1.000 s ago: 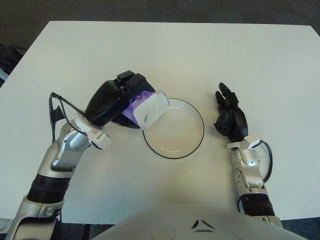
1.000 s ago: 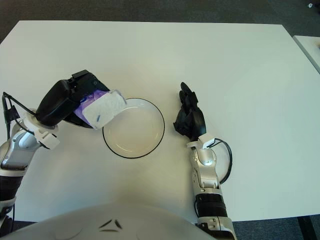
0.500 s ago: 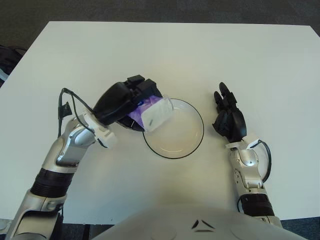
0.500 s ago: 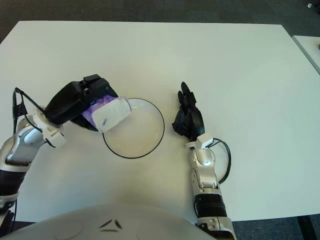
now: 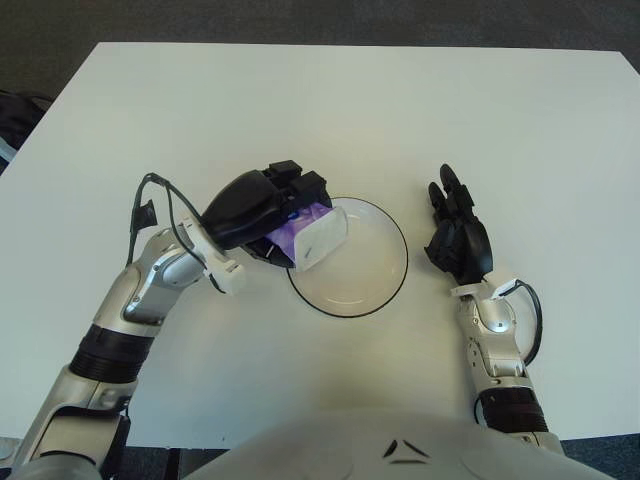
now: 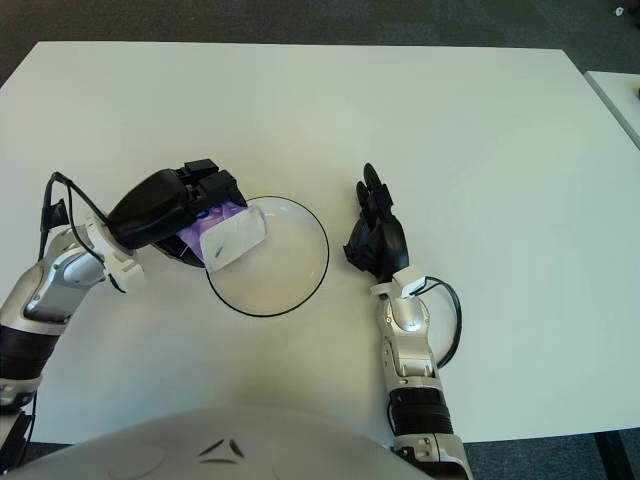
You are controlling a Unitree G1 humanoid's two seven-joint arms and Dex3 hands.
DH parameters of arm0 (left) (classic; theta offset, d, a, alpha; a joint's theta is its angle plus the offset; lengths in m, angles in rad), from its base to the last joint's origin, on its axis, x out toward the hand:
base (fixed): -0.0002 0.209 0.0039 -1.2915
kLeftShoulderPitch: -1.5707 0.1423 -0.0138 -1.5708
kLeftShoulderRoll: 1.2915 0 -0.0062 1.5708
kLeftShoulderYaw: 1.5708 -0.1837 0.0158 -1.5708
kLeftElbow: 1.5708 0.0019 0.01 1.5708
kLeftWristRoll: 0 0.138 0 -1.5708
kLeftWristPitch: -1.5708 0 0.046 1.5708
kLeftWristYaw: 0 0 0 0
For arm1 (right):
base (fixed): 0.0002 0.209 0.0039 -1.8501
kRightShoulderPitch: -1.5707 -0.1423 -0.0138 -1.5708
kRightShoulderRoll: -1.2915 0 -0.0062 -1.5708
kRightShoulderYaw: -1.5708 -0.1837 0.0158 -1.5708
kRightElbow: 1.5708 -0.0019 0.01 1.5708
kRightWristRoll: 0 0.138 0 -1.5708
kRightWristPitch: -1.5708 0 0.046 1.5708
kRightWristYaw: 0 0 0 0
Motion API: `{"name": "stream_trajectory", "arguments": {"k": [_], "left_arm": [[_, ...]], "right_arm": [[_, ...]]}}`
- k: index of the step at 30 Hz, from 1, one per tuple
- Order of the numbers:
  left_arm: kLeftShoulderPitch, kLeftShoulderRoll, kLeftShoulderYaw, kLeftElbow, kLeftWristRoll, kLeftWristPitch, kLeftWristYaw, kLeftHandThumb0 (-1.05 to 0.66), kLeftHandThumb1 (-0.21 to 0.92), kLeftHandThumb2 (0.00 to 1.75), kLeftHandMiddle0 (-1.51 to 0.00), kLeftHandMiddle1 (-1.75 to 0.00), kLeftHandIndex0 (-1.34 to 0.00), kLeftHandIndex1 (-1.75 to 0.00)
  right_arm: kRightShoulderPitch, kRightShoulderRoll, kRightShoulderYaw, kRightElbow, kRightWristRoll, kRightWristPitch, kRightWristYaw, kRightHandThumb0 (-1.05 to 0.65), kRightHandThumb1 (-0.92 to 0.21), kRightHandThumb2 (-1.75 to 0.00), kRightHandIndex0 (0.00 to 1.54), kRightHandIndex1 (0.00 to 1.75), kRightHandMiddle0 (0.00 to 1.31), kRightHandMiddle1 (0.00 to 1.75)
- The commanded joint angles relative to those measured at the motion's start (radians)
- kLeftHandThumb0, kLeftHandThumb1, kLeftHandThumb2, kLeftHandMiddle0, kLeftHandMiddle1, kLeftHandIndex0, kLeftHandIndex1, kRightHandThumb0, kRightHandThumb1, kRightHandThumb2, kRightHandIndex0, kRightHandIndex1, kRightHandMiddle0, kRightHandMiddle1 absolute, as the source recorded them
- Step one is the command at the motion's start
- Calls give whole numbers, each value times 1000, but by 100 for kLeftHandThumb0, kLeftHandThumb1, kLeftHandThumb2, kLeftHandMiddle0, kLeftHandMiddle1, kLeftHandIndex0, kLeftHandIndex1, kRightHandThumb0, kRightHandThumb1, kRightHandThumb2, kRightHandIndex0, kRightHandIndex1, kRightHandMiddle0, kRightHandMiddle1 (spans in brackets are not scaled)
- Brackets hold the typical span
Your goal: Put the tissue paper into the plate.
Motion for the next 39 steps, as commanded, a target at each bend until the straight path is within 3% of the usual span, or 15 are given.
{"name": "stream_trajectory", "arguments": {"k": [1, 24, 39], "left_arm": [[-5, -16, -31, 14, 24, -16, 10, -46, 34, 128, -113, -175, -59, -175], [-49, -88, -123, 62, 6, -31, 8, -46, 35, 127, -114, -175, -58, -175], [-110, -137, -152, 106, 13, -124, 55, -46, 35, 127, -114, -175, -58, -175]], "right_arm": [[106, 25, 32, 116, -16, 73, -4, -90, -92, -108, 0, 0, 0, 0], [97, 26, 50, 129, -25, 139, -17, -90, -92, -112, 0, 0, 0, 0], [80, 35, 52, 173, -31, 117, -31, -87, -92, -110, 0, 0, 0, 0]]}}
